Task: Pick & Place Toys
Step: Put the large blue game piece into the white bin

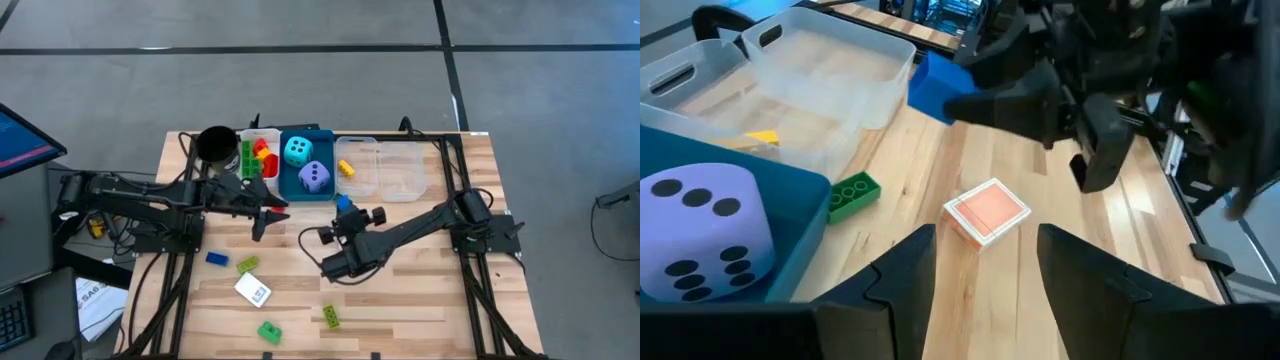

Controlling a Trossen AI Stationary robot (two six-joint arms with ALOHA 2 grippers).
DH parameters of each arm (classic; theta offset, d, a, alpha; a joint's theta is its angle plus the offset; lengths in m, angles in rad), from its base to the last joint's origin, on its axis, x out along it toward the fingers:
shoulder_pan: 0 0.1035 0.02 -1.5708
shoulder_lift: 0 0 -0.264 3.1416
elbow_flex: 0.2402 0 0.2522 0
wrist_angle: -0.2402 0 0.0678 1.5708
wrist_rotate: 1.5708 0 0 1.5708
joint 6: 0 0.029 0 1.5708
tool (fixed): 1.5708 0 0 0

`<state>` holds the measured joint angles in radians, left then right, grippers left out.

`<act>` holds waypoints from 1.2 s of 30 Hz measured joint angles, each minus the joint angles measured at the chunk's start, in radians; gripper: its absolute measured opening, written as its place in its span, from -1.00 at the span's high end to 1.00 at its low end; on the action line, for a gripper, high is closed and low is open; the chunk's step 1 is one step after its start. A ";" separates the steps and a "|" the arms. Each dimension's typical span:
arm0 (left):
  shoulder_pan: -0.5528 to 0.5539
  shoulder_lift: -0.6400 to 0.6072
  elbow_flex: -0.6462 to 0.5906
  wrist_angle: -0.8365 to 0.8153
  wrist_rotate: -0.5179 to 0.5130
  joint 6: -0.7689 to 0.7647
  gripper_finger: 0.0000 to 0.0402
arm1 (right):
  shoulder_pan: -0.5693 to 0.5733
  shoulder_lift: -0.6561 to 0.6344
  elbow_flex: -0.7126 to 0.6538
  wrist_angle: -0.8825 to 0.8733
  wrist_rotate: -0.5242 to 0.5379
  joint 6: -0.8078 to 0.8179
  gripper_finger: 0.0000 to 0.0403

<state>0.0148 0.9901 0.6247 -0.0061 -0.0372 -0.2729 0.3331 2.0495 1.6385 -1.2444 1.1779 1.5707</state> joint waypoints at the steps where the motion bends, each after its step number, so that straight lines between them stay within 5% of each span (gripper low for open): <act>1: -0.001 0.000 0.000 0.003 0.000 0.003 0.17 | 0.000 0.000 0.008 0.001 0.005 -0.023 0.34; 22: -0.001 -0.003 0.000 0.043 0.000 0.000 0.17 | 0.148 0.000 0.029 0.237 0.209 -0.942 0.34; 31: 0.000 -0.003 0.000 0.128 0.017 -0.103 0.17 | 0.220 0.000 0.029 0.237 0.318 -1.104 0.34; 36: 0.000 0.000 0.000 0.187 0.150 -0.163 0.17 | 0.254 0.000 0.029 0.238 0.316 -1.127 0.34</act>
<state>0.0143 0.9901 0.6247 0.1807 0.1126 -0.4356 0.5874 2.0491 1.6676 -1.0061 1.4936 0.4439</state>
